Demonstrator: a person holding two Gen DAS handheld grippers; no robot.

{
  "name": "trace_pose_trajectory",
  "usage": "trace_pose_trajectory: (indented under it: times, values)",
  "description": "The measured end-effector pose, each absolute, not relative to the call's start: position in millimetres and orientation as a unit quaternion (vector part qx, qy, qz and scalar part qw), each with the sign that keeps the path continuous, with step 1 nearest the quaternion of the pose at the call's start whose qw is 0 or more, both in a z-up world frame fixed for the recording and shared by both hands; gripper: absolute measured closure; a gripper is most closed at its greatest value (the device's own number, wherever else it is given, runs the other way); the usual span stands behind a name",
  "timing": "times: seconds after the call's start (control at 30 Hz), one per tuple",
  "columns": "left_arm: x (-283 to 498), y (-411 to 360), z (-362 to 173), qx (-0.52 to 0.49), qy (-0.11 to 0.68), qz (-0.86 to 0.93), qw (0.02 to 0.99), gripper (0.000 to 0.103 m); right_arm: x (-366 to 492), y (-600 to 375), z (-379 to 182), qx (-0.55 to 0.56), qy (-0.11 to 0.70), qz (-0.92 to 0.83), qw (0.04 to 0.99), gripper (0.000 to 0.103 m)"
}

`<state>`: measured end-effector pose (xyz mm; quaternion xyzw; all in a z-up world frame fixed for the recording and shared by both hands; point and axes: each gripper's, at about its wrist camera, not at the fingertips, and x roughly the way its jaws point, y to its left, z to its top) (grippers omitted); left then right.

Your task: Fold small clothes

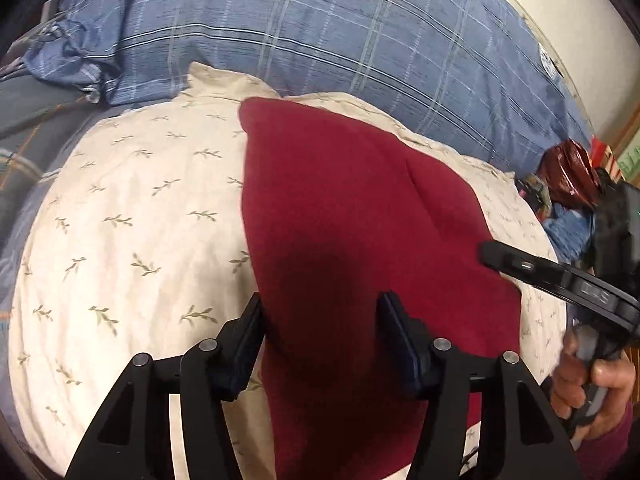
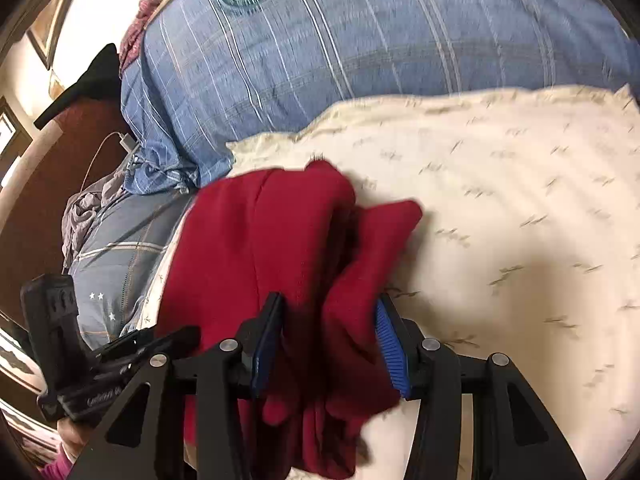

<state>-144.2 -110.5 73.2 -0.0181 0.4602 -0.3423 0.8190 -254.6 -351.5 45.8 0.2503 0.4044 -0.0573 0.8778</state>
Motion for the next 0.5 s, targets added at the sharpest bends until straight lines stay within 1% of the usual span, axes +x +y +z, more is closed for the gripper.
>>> trace_pose_trajectory:
  times: [0.03, 0.13, 0.2, 0.23, 0.27, 0.33, 0.43, 0.5]
  values:
    - [-146.3, -109.3, 75.0, -0.017, 0.455, -0.337, 0.824, 0.045, -259.5, -349.6, 52.6, 0.243, 0.396, -0.057, 0.884, 0.054]
    - [-159.4, -108.8, 83.0, 0.012, 0.425, -0.31, 0.85, 0.038, -267.1, -332.8, 71.7, 0.215, 0.375, -0.039, 0.901, 0.054]
    - [-169.9, -108.5, 86.2, 0.017, 0.411, -0.297, 0.862, 0.035, -266.6, -319.2, 74.9, 0.204, 0.37, -0.023, 0.906, 0.054]
    - [-175.8, -108.7, 86.6, 0.018, 0.408, -0.295, 0.864, 0.035, -264.2, -312.3, 74.1, 0.198, 0.371, -0.015, 0.907, 0.056]
    - [-179.6, -109.1, 86.9, 0.02, 0.407, -0.291, 0.866, 0.034, -260.6, -304.1, 71.1, 0.184, 0.377, -0.012, 0.908, 0.059]
    - [-189.1, -108.7, 89.1, 0.03, 0.4, -0.282, 0.872, 0.034, -251.9, -291.0, 60.5, 0.148, 0.4, -0.026, 0.904, 0.059]
    - [-200.6, -104.6, 92.8, 0.038, 0.388, -0.272, 0.88, 0.034, -246.9, -280.6, 40.3, 0.086, 0.426, -0.067, 0.898, 0.062]
    - [-208.4, -103.3, 96.8, 0.039, 0.378, -0.265, 0.886, 0.034, -245.7, -280.2, 30.2, 0.07, 0.437, -0.079, 0.893, 0.062]
